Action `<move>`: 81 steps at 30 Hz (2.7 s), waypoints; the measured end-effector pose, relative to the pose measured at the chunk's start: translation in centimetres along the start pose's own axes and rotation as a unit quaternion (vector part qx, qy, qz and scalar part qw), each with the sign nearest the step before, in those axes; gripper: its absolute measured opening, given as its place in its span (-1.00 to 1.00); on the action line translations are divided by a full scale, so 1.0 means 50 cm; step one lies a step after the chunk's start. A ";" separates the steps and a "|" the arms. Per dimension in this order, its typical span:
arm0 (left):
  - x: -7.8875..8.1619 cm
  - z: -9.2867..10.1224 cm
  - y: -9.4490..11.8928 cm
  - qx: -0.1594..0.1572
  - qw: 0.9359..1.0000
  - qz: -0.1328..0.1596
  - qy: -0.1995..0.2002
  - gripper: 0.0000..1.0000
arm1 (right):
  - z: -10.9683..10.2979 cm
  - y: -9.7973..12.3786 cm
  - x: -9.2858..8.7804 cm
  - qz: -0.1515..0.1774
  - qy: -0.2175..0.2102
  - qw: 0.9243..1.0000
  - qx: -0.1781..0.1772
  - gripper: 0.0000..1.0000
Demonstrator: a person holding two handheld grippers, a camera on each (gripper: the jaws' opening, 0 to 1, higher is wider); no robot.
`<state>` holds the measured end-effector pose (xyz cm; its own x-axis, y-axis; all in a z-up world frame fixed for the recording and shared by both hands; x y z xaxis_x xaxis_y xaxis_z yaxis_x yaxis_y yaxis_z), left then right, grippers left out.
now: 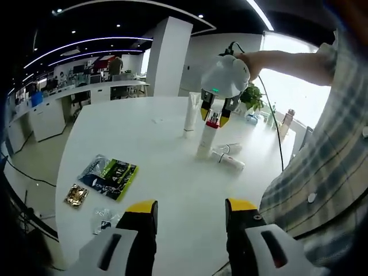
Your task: Arrange the skincare products in the storage area until every visible bottle or jar stands upright without overlapping.
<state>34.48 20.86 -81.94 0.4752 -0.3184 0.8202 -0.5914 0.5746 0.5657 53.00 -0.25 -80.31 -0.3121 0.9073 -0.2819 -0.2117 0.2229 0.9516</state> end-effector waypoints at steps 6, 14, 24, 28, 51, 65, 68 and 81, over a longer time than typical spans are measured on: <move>-0.001 0.003 -0.001 0.000 1.000 -0.001 -0.001 -0.03 | 0.003 0.000 0.002 -0.004 0.004 1.000 0.002 -0.49; 0.010 0.008 -0.002 -0.001 1.000 0.001 -0.010 -0.02 | 0.011 -0.003 0.007 0.020 0.026 0.999 -0.013 -0.32; 0.027 0.011 -0.015 -0.015 1.000 0.000 -0.024 -0.01 | 0.017 0.002 -0.012 0.063 -0.017 0.997 -0.037 0.19; 0.031 0.012 -0.022 -0.022 0.999 -0.003 -0.031 0.00 | 0.017 0.012 -0.034 0.101 -0.080 0.991 -0.047 0.37; 0.079 0.021 -0.071 -0.067 0.995 -0.004 -0.070 0.01 | -0.064 0.016 -0.117 0.384 -0.523 0.760 -0.049 0.98; 0.084 0.023 -0.067 -0.074 0.995 0.001 -0.062 0.01 | -0.085 -0.056 -0.104 0.439 -0.693 0.570 -0.042 0.98; 0.078 0.024 -0.063 -0.074 0.996 -0.001 -0.056 0.01 | -0.078 -0.080 -0.079 0.435 -0.704 0.561 -0.034 0.98; 0.074 0.007 -0.038 -0.061 0.997 0.000 -0.049 0.01 | -0.043 -0.117 -0.039 0.428 -0.730 0.530 -0.057 0.50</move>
<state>37.11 18.33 -79.95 0.4056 -0.3878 0.8277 -0.5046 0.6600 0.5565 52.83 -4.09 -85.60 0.6926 -0.0138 0.7212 -0.6514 -0.4412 0.6172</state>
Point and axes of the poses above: the point that each gripper's makers call its tool centre point, and the gripper's own axes: y roughly backward along the fingers, z roughly to its right, x roughly out of its top, the point moved 6 cm from there along y, roughly backward along the fingers, and after that the axes turned 11 degrees about -y, right-handed, at the moved point
